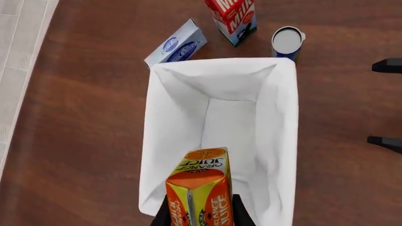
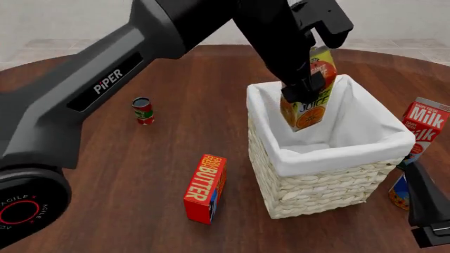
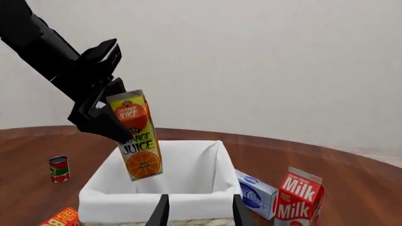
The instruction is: Pick up the orange juice, and put it in the basket.
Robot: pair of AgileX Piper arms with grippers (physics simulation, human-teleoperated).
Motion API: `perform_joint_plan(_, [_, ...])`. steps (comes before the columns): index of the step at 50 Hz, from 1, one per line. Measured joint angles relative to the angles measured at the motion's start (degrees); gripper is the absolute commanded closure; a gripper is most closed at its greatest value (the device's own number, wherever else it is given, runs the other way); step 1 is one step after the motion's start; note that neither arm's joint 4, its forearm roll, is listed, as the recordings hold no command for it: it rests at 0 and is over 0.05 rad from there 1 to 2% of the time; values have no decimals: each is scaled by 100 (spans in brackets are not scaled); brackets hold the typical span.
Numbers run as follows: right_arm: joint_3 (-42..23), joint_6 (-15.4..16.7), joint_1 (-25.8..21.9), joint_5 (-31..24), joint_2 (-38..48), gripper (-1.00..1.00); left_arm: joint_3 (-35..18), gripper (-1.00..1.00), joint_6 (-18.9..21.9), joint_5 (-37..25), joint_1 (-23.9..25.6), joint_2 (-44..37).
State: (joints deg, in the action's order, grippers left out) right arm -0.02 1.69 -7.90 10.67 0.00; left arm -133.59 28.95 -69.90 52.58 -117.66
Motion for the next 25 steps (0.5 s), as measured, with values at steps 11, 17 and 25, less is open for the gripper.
perform_joint_plan(11, [0, -26, 16, -58, 0, -100, -104, 100, -110, 0, 132, -178])
perform_joint_plan(17, [0, -38, 26, -76, 0, -100, -198, 100, -116, 0, 149, -282])
perform_joint_plan(25, [0, -60, 22, -95, 0, -100, -275, 100, -84, 0, 150, -419])
